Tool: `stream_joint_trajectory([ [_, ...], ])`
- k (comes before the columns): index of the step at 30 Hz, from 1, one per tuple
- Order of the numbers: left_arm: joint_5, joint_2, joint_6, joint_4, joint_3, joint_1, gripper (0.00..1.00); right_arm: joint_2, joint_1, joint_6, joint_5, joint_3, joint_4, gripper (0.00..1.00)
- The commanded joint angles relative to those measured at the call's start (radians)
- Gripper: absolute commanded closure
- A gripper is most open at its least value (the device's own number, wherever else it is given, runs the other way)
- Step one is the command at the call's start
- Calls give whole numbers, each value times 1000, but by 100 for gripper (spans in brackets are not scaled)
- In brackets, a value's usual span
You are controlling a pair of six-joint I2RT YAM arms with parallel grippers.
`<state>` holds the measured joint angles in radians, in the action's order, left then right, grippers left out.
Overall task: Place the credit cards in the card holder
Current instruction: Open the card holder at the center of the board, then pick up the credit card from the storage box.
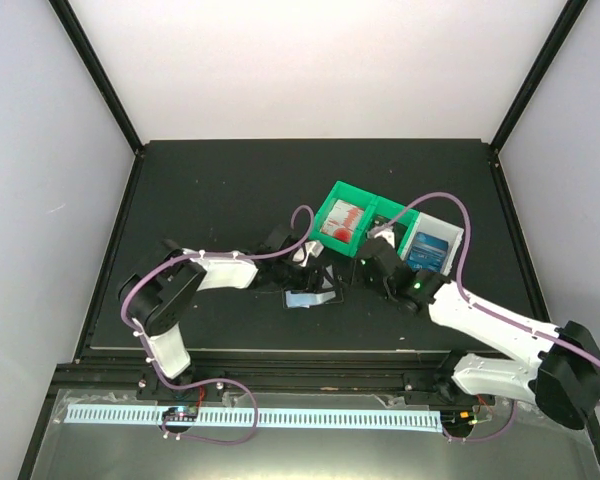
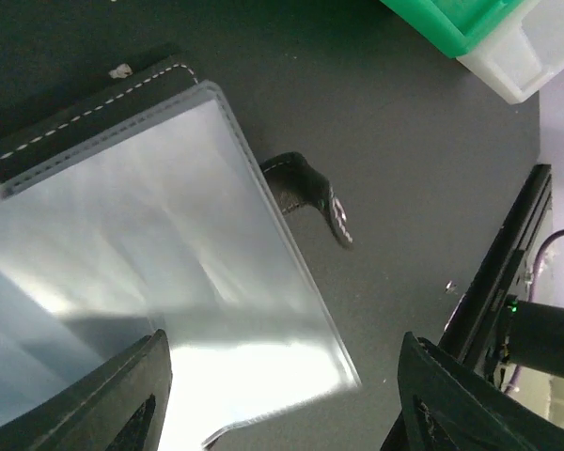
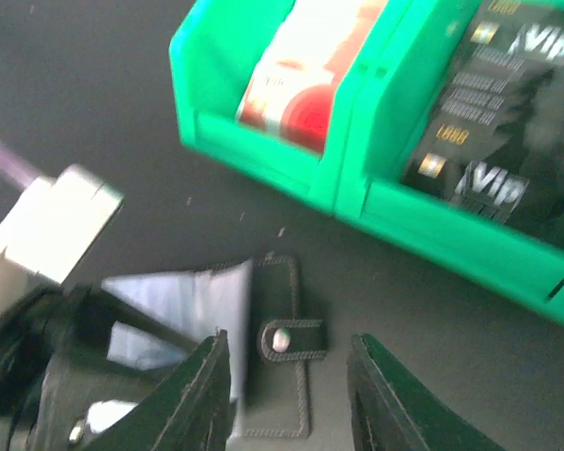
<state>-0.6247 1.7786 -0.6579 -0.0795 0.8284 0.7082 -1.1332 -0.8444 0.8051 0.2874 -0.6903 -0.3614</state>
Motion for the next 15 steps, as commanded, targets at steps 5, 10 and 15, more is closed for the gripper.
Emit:
stream_joint_trajectory([
  [5, 111, -95, 106, 162, 37, 4, 37, -82, 206, -375, -155, -176, -35, 61],
  [10, 132, -107, 129, 187, 48, 4, 42, -202, 256, -544, -292, -315, -66, 59],
  [15, 121, -105, 130, 194, 58, 4, 46, -341, 276, -652, -362, -460, -127, 59],
])
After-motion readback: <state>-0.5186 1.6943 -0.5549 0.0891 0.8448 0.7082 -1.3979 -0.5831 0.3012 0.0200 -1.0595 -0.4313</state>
